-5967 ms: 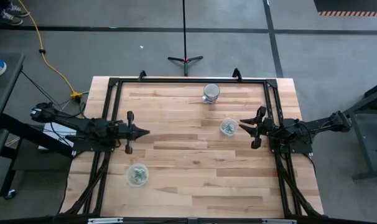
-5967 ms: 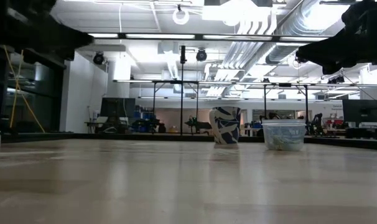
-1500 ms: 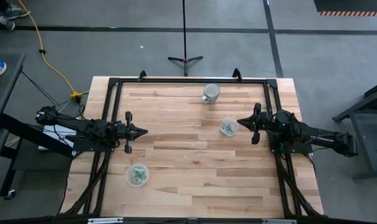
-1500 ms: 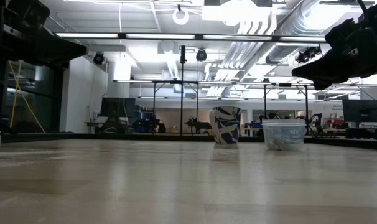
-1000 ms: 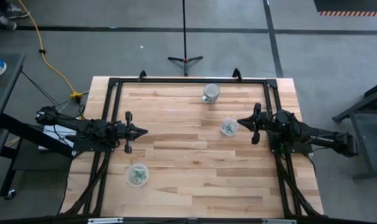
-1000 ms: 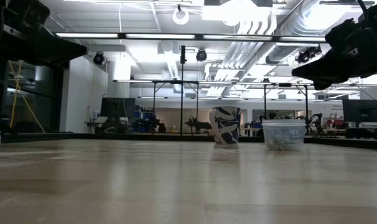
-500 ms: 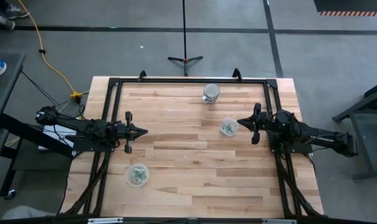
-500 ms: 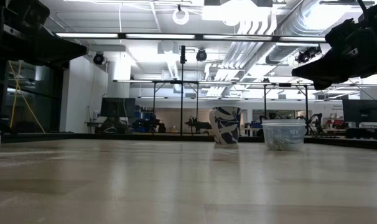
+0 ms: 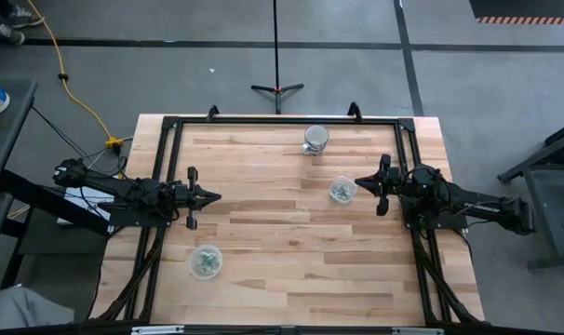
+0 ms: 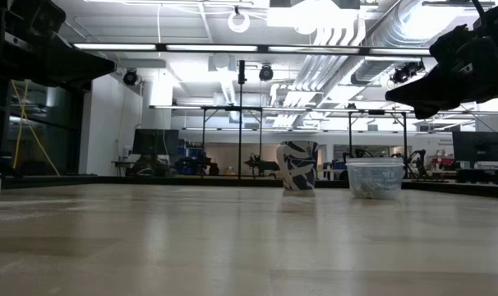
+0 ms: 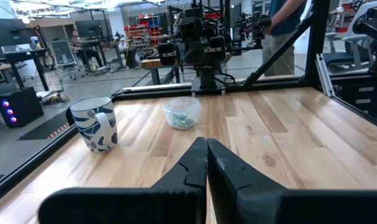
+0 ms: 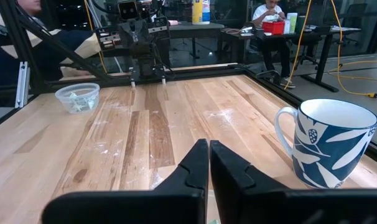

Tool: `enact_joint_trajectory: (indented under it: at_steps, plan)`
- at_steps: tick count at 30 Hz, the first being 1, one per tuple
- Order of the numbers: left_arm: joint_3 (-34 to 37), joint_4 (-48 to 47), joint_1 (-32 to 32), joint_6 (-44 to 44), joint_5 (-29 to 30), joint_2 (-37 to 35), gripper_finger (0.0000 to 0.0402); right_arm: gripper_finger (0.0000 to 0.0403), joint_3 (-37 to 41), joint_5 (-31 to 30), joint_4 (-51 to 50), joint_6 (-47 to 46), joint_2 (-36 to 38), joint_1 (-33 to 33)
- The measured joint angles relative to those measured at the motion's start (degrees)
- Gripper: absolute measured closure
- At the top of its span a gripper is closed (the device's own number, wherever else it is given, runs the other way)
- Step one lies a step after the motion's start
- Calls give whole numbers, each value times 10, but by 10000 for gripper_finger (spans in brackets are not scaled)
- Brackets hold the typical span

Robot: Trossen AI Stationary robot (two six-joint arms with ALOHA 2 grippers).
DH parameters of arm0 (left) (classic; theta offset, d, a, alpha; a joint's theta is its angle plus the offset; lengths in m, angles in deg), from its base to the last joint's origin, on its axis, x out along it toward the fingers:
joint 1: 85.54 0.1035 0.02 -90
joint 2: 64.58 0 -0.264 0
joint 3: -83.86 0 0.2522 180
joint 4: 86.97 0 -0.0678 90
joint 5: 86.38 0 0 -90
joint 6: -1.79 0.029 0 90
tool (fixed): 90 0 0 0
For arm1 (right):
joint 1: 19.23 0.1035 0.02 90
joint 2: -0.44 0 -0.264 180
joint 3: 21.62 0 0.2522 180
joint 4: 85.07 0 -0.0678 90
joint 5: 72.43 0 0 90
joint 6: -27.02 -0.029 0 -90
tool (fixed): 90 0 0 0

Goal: Pick and place Stevia / Truvia into bins
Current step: Return to Home Position

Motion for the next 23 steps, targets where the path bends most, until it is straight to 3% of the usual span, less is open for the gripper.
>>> enact_joint_trajectory:
  at_steps: [23]
  plan:
    - [0, 0, 0, 0, 0, 0, 357, 394, 0, 0, 0, 0, 0, 0]
